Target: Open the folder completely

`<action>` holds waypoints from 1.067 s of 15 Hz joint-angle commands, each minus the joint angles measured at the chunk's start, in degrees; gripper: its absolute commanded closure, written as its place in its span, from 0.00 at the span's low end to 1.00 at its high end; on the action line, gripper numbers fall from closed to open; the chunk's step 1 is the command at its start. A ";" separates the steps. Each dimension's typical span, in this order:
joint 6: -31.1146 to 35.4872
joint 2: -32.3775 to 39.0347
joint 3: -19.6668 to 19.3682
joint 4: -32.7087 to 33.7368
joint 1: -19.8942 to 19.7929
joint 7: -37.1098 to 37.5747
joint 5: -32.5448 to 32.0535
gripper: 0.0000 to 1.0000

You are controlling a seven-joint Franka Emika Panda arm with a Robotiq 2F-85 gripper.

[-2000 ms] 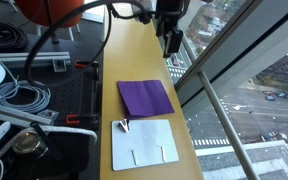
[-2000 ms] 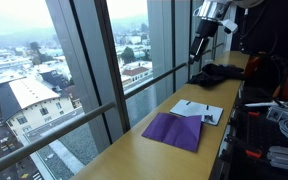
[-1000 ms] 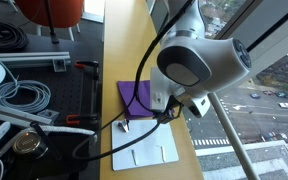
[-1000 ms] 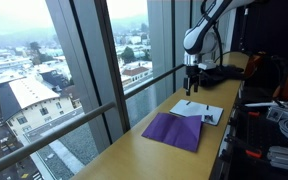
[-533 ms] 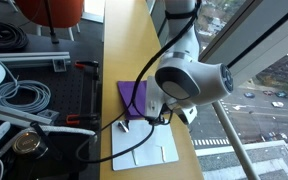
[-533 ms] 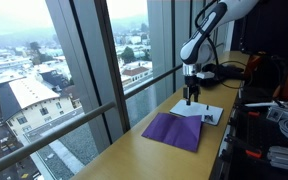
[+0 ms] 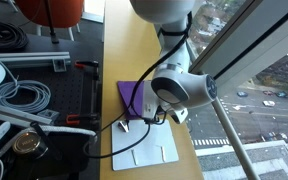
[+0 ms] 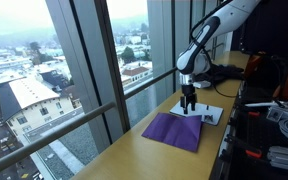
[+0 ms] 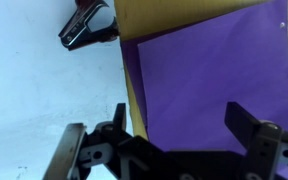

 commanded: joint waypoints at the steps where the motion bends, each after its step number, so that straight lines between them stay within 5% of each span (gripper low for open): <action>1: 1.44 1.42 1.60 0.82 0.27 -0.48 -0.27 0.00; 16: 6.19 -0.06 0.13 -3.63 4.28 -0.48 -10.09 0.00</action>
